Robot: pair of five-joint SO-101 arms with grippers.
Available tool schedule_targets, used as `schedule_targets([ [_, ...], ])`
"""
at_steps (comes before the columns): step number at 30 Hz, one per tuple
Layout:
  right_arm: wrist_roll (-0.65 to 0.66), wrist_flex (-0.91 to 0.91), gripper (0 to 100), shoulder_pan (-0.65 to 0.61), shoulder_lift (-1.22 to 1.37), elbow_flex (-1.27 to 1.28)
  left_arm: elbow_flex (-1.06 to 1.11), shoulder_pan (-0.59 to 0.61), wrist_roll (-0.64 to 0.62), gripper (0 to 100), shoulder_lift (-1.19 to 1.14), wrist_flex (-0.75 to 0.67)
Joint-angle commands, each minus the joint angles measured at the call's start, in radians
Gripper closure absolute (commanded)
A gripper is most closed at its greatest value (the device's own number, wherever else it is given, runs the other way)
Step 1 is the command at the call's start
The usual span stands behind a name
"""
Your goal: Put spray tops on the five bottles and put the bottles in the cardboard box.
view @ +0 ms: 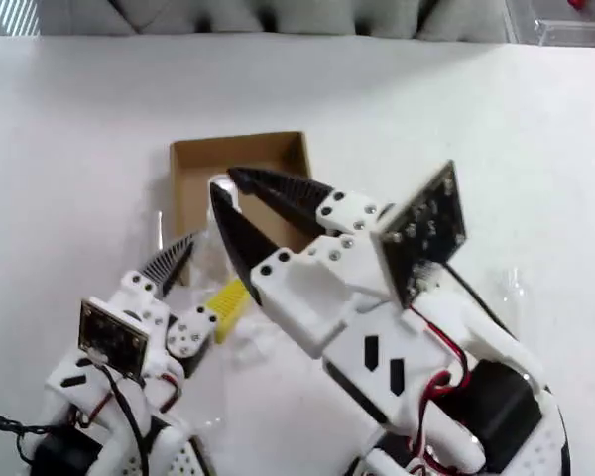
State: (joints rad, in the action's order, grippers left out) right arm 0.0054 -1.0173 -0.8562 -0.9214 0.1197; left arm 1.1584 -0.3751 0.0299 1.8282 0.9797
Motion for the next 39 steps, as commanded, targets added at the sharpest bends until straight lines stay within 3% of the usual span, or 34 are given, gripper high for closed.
schedule_targets([
  [1,0.006,0.044,96.5,0.005,0.024,-0.046,-0.005,0.007,0.002,93,0.007,-0.029],
  [8,0.006,0.070,98.4,0.041,0.166,-0.048,-0.005,0.007,0.002,93,0.007,-0.026],
  [15,0.006,-0.107,98.4,0.038,0.165,-0.051,-0.005,0.007,0.002,93,0.007,-0.029],
  [23,0.006,0.065,98.4,0.047,0.054,-0.114,-0.005,0.007,0.000,93,0.005,-0.031],
  [29,0.006,0.031,98.4,0.173,0.002,-0.101,-0.006,0.010,0.000,93,0.004,-0.034],
  [32,0.006,-0.028,98.4,0.206,-0.042,-0.044,-0.005,0.074,-0.021,93,0.001,-0.101],
  [35,0.006,-0.039,98.4,0.211,-0.105,0.077,-0.005,0.171,-0.129,93,-0.004,-0.160],
  [39,0.006,-0.039,98.4,0.206,-0.165,0.236,-0.015,0.214,-0.181,93,-0.104,-0.221],
])
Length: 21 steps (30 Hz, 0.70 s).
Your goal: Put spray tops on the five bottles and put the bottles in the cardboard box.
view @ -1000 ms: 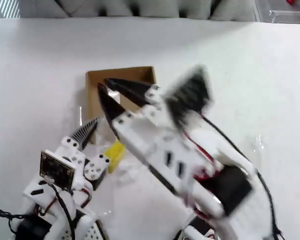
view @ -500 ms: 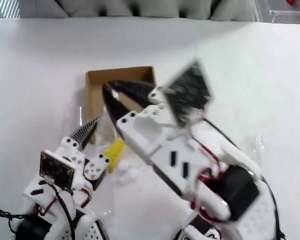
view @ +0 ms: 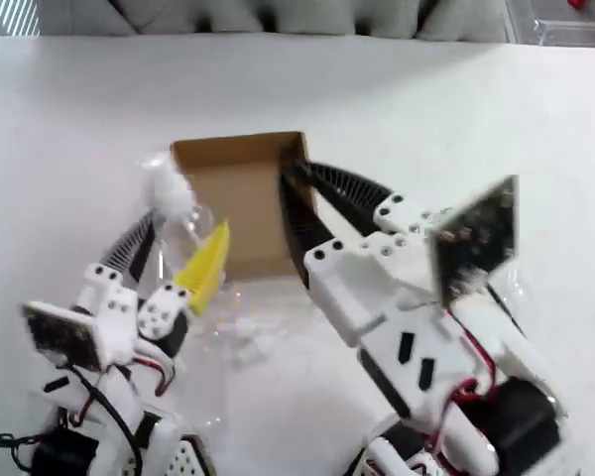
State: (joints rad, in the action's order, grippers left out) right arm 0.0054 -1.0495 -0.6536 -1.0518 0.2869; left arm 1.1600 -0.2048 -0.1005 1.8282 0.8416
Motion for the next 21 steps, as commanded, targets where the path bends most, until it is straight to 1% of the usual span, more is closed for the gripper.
schedule_targets([
  [1,0.006,0.001,98.4,0.002,-0.050,0.103,-0.020,0.045,-0.052,93,-0.142,-0.107],
  [4,0.006,0.091,98.4,-0.044,-0.113,0.221,-0.066,0.045,-0.054,93,-0.269,-0.155],
  [10,0.015,0.272,98.4,-0.232,-0.340,0.503,-0.255,0.045,-0.057,93,-0.476,-0.163],
  [13,0.015,0.335,98.4,-0.239,-0.414,0.611,-0.305,0.045,-0.057,93,-0.526,-0.163],
  [21,0.015,0.418,98.4,-0.271,-0.515,0.802,-0.368,0.038,-0.057,93,-0.530,-0.163],
])
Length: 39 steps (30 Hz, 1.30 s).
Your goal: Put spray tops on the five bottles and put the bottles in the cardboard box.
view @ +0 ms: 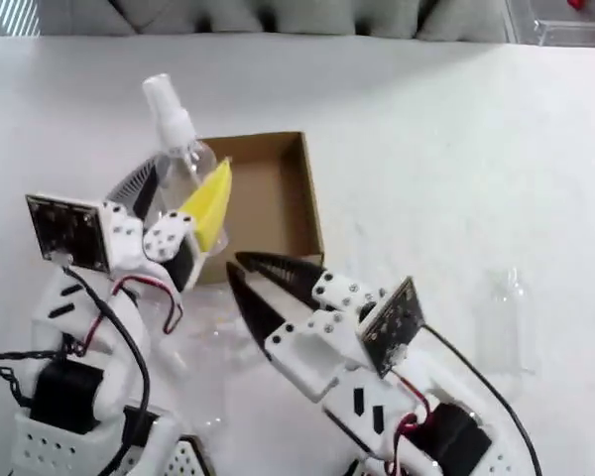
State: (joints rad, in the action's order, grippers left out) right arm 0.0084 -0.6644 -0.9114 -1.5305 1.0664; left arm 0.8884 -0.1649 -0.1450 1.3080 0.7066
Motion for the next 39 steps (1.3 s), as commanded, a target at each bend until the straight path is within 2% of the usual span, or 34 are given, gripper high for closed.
schedule_targets([
  [1,0.012,0.033,98.4,-0.016,-0.045,0.040,-0.110,-0.004,-0.012,93,-0.010,-0.028],
  [4,0.012,0.033,98.4,-0.016,-0.070,0.071,-0.160,-0.005,-0.020,93,-0.010,-0.028],
  [7,0.012,0.035,98.4,-0.016,-0.077,0.075,-0.204,-0.016,-0.117,93,-0.010,-0.026],
  [11,0.012,0.054,98.4,-0.036,-0.081,0.077,-0.215,-0.102,-0.193,93,-0.008,-0.006],
  [16,0.011,0.082,98.4,-0.039,-0.081,0.077,-0.275,-0.208,-0.189,93,-0.008,0.114],
  [28,0.014,0.082,98.4,-0.036,-0.073,0.077,-0.423,-0.217,-0.187,93,-0.008,0.293],
  [32,0.014,0.082,98.4,-0.019,-0.073,0.078,-0.428,-0.219,-0.118,93,-0.008,0.342],
  [39,0.014,0.074,98.4,0.025,-0.074,0.080,-0.428,-0.219,-0.097,93,-0.007,0.367],
])
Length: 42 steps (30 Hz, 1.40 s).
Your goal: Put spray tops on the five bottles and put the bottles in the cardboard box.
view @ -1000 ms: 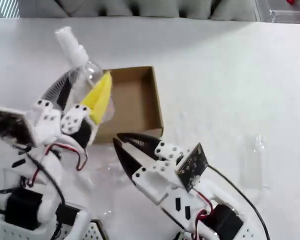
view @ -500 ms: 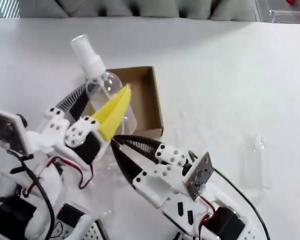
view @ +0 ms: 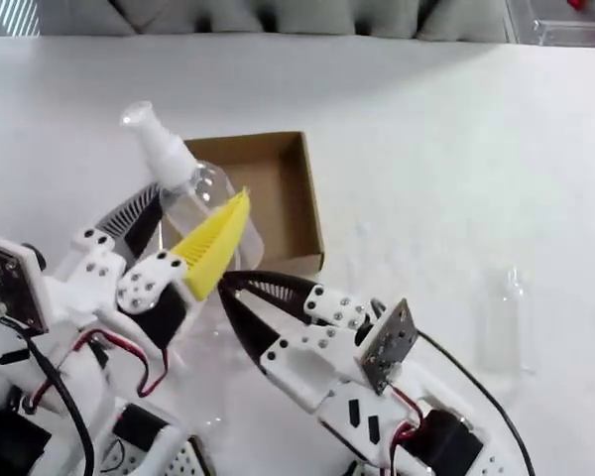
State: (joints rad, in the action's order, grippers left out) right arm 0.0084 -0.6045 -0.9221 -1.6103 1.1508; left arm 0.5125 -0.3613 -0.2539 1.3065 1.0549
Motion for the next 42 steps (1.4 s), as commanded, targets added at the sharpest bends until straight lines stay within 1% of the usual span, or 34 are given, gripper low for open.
schedule_targets([
  [1,0.014,0.012,98.4,0.038,0.005,-0.005,-0.052,-0.021,0.014,93,-0.005,0.015],
  [7,0.014,-0.094,98.4,0.044,-0.004,0.025,-0.043,-0.013,0.014,93,-0.015,0.014],
  [9,0.014,-0.114,98.4,0.088,-0.004,0.054,-0.043,-0.012,0.015,93,-0.016,0.011],
  [11,0.014,-0.116,98.4,0.154,-0.004,0.087,-0.025,-0.010,0.015,93,-0.016,-0.025],
  [14,0.037,-0.116,98.4,0.286,-0.001,0.126,0.055,0.051,0.015,93,-0.016,-0.143],
  [18,0.216,-0.111,98.4,0.446,0.005,0.187,0.232,0.160,0.015,93,-0.016,-0.364],
  [20,0.265,-0.090,98.4,0.506,0.005,0.233,0.322,0.193,0.015,93,-0.016,-0.474],
  [22,0.252,-0.036,98.4,0.547,0.005,0.299,0.396,0.208,0.015,93,-0.018,-0.563],
  [25,0.213,0.084,98.4,0.567,0.005,0.420,0.457,0.208,0.015,93,-0.039,-0.644],
  [28,0.210,0.197,98.4,0.568,0.004,0.517,0.451,0.209,0.015,93,-0.143,-0.698],
  [30,0.210,0.228,98.4,0.568,0.004,0.543,0.430,0.231,0.015,93,-0.245,-0.749],
  [33,0.207,0.206,98.4,0.568,0.005,0.545,0.370,0.259,0.015,93,-0.421,-0.829],
  [37,0.203,0.191,98.4,0.567,0.007,0.545,0.285,0.306,0.015,93,-0.654,-0.898],
  [42,0.203,0.162,98.4,0.565,0.002,0.545,0.245,0.328,0.015,93,-0.888,-1.034],
])
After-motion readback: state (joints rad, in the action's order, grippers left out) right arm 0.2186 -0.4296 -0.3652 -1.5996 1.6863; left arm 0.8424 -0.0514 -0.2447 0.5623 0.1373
